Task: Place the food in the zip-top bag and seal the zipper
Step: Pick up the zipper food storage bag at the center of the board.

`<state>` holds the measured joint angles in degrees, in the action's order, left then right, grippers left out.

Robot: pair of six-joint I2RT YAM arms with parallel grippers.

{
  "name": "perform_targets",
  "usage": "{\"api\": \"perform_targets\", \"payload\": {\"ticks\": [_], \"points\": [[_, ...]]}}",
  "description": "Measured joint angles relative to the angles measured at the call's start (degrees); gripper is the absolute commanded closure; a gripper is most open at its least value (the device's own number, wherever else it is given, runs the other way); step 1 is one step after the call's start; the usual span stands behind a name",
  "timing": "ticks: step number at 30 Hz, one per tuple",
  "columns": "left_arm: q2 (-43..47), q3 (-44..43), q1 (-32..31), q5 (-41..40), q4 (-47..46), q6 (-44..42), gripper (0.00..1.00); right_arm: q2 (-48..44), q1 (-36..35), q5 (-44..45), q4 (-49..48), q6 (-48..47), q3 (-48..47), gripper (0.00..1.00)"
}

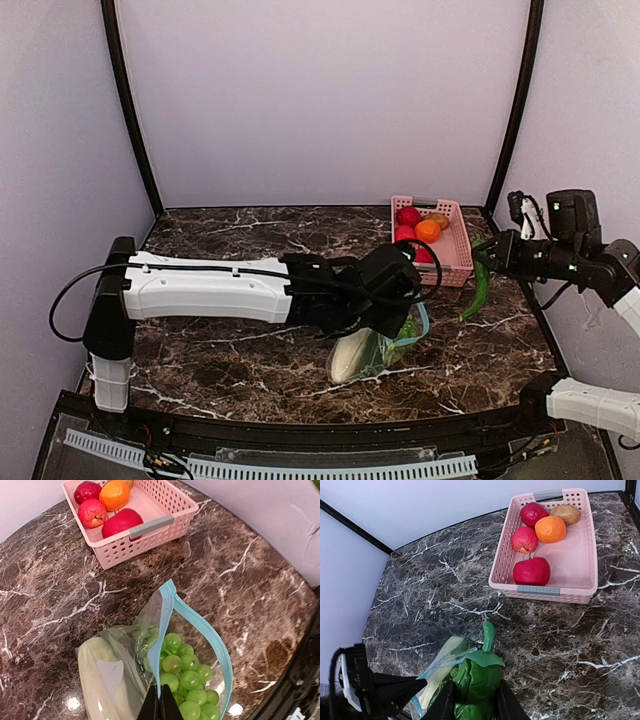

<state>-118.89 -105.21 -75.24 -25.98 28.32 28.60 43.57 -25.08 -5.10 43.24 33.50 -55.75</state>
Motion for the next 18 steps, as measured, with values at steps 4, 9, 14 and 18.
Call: {"api": "perform_targets", "payload": {"ticks": [4, 9, 14, 18], "points": [[7.0, 9.7, 1.8, 4.1, -8.5, 2.5, 0.99, 0.3, 0.0, -4.8, 0.7, 0.9, 0.8, 0.76], [11.8, 21.8, 4.1, 8.2, -18.0, 6.4, 0.99, 2.6, 0.0, -14.1, 0.8, 1.2, 2.0, 0.76], [13.0, 28.4, 5.2, 10.6, -23.6, 8.8, 0.99, 3.6, -1.2, -23.4, 0.6, 2.7, 4.9, 0.76], [13.7, 30.5, 5.2, 12.0, -27.3, 9.7, 0.99, 4.9, -5.0, -28.1, 0.5, 4.9, 5.6, 0.76]]}}
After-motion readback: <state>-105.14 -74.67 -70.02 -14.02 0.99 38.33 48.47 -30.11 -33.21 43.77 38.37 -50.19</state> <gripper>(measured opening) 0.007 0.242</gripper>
